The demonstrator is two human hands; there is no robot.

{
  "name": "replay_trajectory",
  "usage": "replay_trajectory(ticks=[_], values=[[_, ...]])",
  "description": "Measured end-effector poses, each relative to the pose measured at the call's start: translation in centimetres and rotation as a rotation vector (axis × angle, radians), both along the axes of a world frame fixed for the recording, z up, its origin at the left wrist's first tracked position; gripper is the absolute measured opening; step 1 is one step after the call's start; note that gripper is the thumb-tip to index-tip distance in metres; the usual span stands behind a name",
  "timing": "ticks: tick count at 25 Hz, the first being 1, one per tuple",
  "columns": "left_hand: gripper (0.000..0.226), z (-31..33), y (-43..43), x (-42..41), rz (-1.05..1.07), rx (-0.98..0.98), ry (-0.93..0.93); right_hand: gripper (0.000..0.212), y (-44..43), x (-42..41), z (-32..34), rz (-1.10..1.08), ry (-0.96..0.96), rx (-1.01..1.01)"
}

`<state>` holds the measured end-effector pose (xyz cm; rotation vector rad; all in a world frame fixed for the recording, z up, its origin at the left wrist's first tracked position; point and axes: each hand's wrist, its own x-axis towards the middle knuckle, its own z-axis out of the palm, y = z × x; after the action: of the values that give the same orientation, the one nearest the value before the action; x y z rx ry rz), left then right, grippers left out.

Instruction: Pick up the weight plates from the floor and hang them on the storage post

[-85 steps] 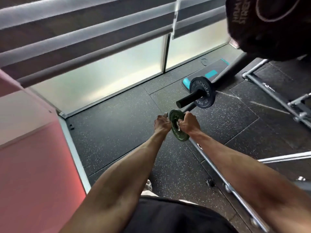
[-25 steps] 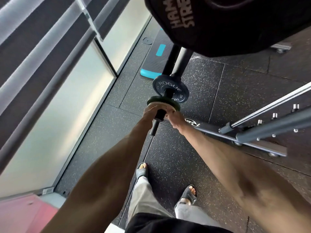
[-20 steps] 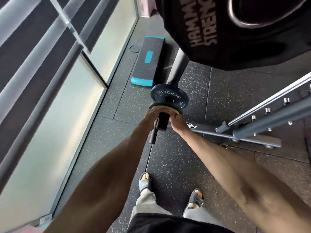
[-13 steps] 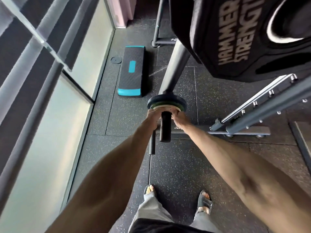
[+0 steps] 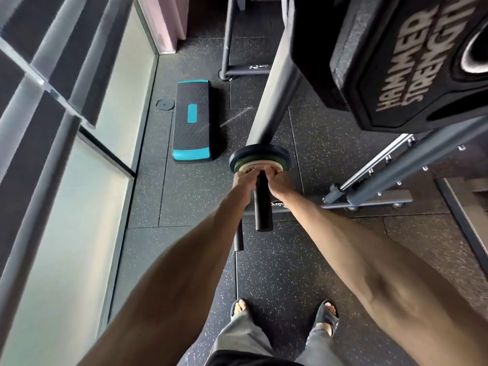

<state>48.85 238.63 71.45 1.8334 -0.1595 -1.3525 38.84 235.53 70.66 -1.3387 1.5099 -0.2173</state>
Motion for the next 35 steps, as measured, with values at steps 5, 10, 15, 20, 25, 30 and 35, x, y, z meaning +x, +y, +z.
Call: replay_trajectory(ticks=[5,10,15,20,25,30,35], values=[[0.045,0.0,-0.3,0.0,0.065,-0.046,0.050,0.079,0.5,0.1,0.8,-0.050,0.027,0.058],[0.014,1.2,-1.3,0.1,0.042,-0.125,0.165,0.063,-1.6,0.1,0.2,-0.146,0.034,0.051],[0.036,1.2,-0.5,0.9,-0.095,0.019,-0.046,0.070,-1.1,-0.1,1.7,-0.073,0.100,0.051],[0.040,5.6,0.4,0.8,-0.222,0.091,-0.399,0.055,1.3,-0.6,6.2,0.164,0.225,-0.098],[0.023,14.2,1.3,-0.6,-0.270,-0.031,-0.551,0.037,3.9,-1.3,14.7,0.460,0.338,-0.322],[0.021,26.1,4.0,-1.6,-0.041,-0.403,-0.563,0.034,7.5,-2.9,27.4,0.782,0.309,-0.704],[0.020,38.9,8.3,-2.0,0.313,-0.734,-0.753,0.043,12.6,-5.2,39.9,0.856,0.186,-0.991]])
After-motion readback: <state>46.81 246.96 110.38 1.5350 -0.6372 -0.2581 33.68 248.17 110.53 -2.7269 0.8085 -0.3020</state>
